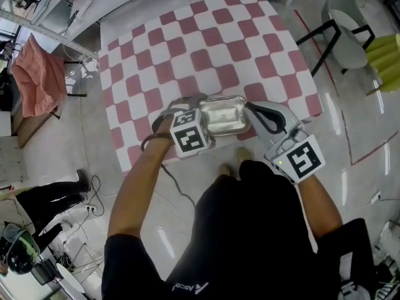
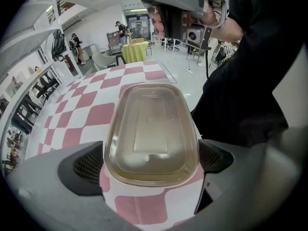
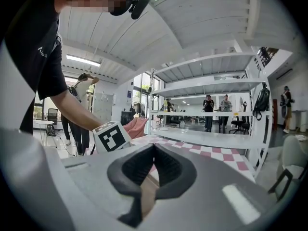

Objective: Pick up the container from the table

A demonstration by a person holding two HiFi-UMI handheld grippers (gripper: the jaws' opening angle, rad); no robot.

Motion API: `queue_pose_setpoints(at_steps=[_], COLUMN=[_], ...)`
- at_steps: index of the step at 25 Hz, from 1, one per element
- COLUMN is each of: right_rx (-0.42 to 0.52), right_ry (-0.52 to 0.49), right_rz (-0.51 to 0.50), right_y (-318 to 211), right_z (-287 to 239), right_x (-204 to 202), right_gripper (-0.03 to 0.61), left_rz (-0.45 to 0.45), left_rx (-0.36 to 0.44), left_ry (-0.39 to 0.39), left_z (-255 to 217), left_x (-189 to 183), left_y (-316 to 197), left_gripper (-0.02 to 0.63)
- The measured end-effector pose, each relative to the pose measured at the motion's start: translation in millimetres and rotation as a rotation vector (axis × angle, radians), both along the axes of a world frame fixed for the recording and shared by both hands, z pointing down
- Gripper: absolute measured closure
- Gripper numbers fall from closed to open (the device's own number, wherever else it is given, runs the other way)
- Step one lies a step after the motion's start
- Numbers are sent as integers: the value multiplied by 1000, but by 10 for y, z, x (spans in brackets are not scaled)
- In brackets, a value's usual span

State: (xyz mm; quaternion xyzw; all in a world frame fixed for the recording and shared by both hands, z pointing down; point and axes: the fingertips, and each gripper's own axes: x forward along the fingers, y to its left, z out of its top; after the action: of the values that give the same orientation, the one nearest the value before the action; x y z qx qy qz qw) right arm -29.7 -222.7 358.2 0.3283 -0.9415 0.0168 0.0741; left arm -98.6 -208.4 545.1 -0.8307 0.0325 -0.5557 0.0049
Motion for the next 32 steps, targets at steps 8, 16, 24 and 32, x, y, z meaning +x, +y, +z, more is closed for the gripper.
queue_pose_setpoints(at_steps=[8,16,24,32], right_rx=[-20,-40,-40,-61], right_ry=[-11,-13,-8,26], right_rz=[9,19,23,51], right_y=[-54,-33,-34,-80], right_z=[106,183,194,315], right_x=[21,42,57,206], right_gripper=[575,575,575,575], left_rz=[22,26,23,11], left_rx=[-30,-43,-30,-16], left_ry=[-44,-71,-57,-39], left_z=[77,119,109,82], left_x=[7,2,-1,2], left_y=[-26,-31,-30,-41], left_gripper=[17,15,17,17])
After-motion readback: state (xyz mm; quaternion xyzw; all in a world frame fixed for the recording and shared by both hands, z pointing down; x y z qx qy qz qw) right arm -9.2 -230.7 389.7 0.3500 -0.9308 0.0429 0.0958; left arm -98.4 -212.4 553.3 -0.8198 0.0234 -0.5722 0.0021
